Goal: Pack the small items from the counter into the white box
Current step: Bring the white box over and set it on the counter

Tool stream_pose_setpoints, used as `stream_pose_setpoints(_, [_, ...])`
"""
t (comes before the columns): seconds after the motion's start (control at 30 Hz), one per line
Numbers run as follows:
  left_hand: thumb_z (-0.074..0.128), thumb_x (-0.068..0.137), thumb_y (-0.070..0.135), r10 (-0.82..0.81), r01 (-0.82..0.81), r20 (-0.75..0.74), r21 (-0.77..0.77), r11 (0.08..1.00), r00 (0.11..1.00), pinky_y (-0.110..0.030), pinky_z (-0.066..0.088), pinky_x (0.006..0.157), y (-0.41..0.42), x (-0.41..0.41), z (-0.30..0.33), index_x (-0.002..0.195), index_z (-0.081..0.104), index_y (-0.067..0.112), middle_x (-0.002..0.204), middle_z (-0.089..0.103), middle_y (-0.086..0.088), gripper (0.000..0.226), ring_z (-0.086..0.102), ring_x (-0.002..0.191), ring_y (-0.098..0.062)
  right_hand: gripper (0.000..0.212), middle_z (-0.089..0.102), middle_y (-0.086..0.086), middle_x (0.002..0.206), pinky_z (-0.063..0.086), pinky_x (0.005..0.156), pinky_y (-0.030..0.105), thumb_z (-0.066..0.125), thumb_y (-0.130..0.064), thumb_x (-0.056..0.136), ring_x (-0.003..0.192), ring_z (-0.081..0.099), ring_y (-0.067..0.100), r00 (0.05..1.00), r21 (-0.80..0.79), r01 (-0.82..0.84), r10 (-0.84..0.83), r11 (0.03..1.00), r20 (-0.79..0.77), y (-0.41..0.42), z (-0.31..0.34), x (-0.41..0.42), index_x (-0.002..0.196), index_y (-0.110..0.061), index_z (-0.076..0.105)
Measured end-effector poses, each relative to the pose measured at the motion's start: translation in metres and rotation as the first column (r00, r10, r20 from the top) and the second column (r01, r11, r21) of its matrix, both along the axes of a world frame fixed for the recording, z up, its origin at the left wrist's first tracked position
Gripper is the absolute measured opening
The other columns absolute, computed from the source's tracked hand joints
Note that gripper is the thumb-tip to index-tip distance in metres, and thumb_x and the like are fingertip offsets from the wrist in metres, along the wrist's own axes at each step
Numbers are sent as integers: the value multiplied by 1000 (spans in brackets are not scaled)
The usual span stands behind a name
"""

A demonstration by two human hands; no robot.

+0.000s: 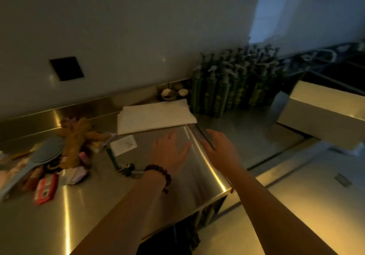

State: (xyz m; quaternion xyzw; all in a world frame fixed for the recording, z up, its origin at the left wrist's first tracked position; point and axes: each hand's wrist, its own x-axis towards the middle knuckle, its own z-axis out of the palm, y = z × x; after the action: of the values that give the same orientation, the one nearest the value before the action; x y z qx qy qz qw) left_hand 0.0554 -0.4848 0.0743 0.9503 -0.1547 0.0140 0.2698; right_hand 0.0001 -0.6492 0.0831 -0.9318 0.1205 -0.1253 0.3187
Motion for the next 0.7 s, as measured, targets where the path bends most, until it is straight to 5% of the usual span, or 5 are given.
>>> stream_pose_setpoints(0.37, [44, 89, 52, -397, 398, 31, -33, 917, 917, -46, 33, 107, -173, -51, -2, 143, 29, 16, 145, 38, -7, 66, 37, 131, -22, 50, 46, -1, 140, 35, 92, 26, 47, -47, 92, 121, 48, 14, 953, 5, 302, -302, 953, -21, -146, -19, -94, 137, -28, 40])
stream_pose_setpoints(0.7, [44, 87, 56, -372, 376, 57, -113, 920, 926, -46, 35, 106, -388, -95, -11, 142, 28, 22, 145, 38, -3, 67, 36, 132, -20, 48, 49, 1, 137, 37, 97, 30, 50, -41, 93, 124, 47, 16, 932, -27, 360, -358, 933, 62, -351, -9, -147, 136, -23, 44])
